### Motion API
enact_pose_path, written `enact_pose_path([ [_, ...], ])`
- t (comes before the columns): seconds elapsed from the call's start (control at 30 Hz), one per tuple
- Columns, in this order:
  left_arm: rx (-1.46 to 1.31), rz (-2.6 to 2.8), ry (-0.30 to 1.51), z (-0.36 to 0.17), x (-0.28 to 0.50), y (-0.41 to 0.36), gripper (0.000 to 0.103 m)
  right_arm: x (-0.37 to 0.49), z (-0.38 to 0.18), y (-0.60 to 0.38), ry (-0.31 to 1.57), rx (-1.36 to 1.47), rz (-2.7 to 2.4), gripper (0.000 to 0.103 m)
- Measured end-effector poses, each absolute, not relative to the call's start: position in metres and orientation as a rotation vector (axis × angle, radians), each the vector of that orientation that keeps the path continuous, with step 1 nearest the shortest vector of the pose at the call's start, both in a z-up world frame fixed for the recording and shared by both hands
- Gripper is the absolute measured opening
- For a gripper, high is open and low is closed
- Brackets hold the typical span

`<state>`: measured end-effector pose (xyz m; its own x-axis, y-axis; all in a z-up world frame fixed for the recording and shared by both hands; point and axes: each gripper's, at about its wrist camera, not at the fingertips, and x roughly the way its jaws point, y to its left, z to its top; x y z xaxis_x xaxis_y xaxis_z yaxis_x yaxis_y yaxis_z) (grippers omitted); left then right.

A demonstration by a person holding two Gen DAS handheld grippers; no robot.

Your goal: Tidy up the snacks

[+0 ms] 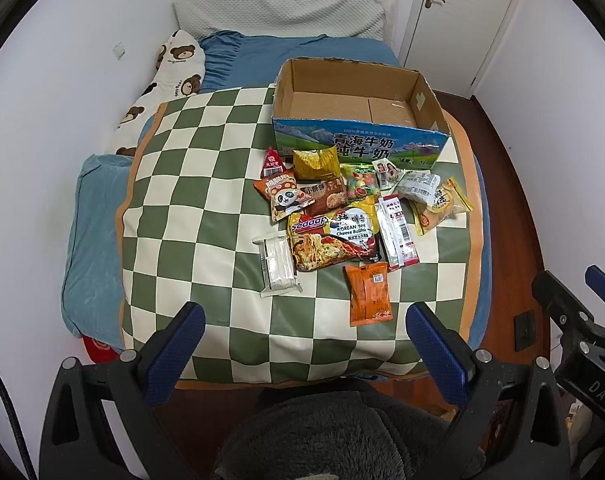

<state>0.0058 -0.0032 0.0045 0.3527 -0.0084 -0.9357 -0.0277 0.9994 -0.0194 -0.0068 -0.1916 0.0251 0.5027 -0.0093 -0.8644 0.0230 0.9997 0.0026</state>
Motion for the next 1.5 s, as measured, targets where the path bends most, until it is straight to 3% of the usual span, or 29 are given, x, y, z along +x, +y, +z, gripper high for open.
enact_pose_path([
  [1.23,-0.041,0.013,1.202,0.008,0.005,0.002,0.103,-0.005,0.033,-0.187,1.041,0.034,0.001,0.103],
  [1.5,0.073,0.025,1.136,-0.007,0.035,-0.001,0.103,0.015,-0.017,-0.192,1.081,0.099,0.023,0.103],
])
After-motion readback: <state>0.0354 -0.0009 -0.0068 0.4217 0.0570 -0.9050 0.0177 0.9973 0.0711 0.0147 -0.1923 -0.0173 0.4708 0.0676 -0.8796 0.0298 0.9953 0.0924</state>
